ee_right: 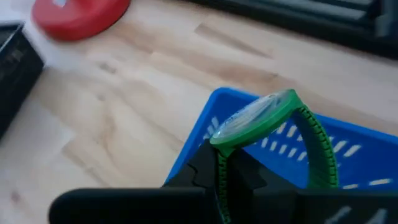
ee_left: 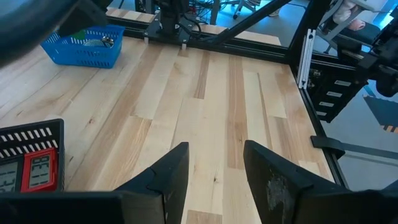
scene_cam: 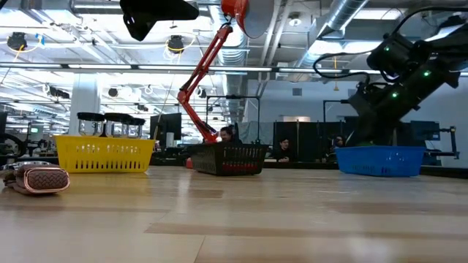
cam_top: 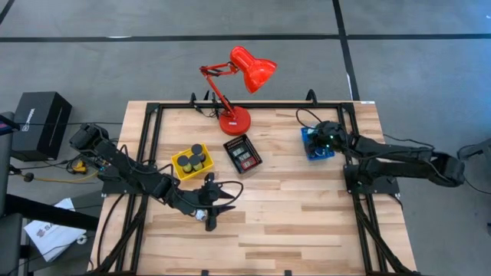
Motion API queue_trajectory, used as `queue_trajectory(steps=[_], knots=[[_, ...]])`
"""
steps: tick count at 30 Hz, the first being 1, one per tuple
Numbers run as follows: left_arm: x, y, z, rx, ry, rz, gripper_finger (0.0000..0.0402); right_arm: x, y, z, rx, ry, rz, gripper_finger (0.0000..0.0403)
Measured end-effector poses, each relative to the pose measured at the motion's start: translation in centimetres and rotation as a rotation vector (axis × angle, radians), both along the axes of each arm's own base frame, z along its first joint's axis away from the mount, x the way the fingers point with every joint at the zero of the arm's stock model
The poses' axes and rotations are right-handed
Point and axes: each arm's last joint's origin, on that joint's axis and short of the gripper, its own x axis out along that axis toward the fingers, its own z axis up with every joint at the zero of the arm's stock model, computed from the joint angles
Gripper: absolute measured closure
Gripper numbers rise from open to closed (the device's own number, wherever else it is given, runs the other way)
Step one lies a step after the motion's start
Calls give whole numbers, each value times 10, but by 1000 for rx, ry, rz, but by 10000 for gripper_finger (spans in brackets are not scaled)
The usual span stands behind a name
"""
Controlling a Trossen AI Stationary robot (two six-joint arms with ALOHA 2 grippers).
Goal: Pick & Place Office items
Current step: Put the green wrist watch into the blue bin, then put the brown wrist watch into the blue bin
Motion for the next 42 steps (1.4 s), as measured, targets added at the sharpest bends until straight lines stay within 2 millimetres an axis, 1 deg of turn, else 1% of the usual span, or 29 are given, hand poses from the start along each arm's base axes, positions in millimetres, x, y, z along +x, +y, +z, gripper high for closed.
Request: queue_trajectory(steps=[2,5,9,15,22,26,29,34,37,42], knots=[[0,0,0,0,0,0,252,0,2,-2,17,14,44,394],[0,0,0,0,0,0,252,0,4,-3,21,44,65,389],[0,0,0,1,1,0,252,-1,3,-3,14,53,39,364],[0,0,0,2,2,0,252,2,7,-4,14,57,72,323],[0,1,0,2,2,2,252,2,8,-4,14,57,80,295],[2,3,0,2,2,12,252,2,8,-3,-5,69,92,287],[2,5,0,2,3,18,252,3,5,-1,-62,76,68,284],[3,6,0,5,3,22,252,7,1,7,-134,0,35,284],[3,6,0,26,5,14,252,11,2,11,-156,-45,50,284],[3,6,0,29,5,13,252,15,6,14,-169,-73,84,284]])
